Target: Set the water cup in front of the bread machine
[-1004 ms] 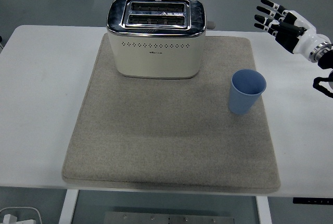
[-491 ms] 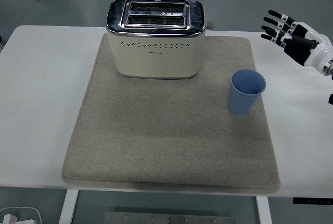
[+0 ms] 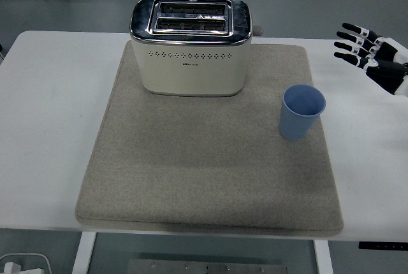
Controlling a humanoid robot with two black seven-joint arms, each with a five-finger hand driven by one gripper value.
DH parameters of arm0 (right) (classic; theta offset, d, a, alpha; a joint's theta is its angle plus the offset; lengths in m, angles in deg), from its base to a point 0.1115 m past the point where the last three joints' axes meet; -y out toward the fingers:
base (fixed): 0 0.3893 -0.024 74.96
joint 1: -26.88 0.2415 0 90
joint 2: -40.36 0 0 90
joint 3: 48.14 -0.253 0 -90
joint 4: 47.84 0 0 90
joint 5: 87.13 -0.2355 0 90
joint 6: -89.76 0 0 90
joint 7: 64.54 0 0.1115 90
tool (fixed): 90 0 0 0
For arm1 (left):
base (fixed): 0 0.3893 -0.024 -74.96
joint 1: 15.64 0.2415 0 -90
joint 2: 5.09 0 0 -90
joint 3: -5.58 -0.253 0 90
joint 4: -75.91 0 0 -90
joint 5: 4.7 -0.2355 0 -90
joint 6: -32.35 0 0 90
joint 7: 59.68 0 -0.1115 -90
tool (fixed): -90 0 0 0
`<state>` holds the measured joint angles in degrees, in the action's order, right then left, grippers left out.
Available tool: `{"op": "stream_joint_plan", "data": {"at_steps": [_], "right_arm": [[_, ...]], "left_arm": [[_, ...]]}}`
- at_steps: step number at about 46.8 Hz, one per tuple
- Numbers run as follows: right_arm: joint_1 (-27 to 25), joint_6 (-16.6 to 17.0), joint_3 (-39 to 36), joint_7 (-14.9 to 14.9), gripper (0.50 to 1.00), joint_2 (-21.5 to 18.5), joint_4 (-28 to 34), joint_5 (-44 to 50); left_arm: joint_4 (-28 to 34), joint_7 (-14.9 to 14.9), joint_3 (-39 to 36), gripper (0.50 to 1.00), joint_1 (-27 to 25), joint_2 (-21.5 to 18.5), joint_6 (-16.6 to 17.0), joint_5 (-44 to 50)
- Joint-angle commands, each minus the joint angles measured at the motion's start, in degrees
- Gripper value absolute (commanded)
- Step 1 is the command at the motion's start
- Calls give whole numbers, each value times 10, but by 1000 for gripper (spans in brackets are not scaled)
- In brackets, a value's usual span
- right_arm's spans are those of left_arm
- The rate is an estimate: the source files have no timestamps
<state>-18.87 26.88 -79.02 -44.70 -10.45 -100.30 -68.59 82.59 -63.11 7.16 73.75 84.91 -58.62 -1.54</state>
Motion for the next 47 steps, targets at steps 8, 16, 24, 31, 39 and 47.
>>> {"op": "stream_joint_plan", "data": {"at_steps": [8, 16, 24, 31, 39, 47], "right_arm": [[-23, 7, 2, 25, 926, 20, -12, 52], [-44, 16, 3, 48, 928, 34, -15, 85], [-58, 28, 6, 80, 928, 41, -17, 109], [-69, 31, 9, 102, 928, 41, -27, 115], [-75, 29, 6, 116, 928, 34, -33, 136], [-82, 20, 3, 118, 928, 17, -33, 137]], "left_arm": [[0, 0, 0, 1000, 0, 0, 0, 0], [0, -1, 0, 1000, 0, 0, 0, 0], [0, -1, 0, 1000, 0, 0, 0, 0], [0, 0, 0, 1000, 0, 0, 0, 0], [0, 0, 0, 1000, 0, 0, 0, 0], [0, -1, 0, 1000, 0, 0, 0, 0]]}}
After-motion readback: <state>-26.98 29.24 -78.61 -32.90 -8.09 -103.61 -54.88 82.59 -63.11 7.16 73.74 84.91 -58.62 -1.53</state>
